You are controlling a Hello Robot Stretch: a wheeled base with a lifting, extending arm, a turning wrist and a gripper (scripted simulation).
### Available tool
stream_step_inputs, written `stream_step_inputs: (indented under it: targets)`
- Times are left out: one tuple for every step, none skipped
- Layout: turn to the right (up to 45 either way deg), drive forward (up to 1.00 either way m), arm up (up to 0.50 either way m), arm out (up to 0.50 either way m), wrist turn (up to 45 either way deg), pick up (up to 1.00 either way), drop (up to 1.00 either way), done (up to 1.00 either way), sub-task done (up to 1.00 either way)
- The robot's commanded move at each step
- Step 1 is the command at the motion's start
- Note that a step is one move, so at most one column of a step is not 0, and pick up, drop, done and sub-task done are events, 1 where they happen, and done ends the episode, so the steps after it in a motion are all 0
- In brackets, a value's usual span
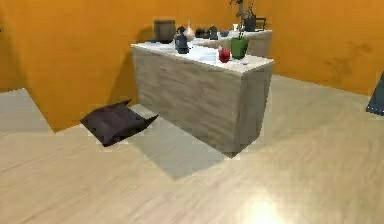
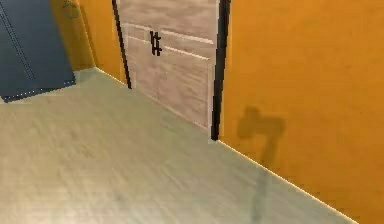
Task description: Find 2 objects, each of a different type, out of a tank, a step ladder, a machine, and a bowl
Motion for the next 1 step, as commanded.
stream_step_inputs:
  targets:
    - [-45.0, 0.00, 0.00, 0.00, 0.0, 0.00, 0.00, 0.00, 0.00]
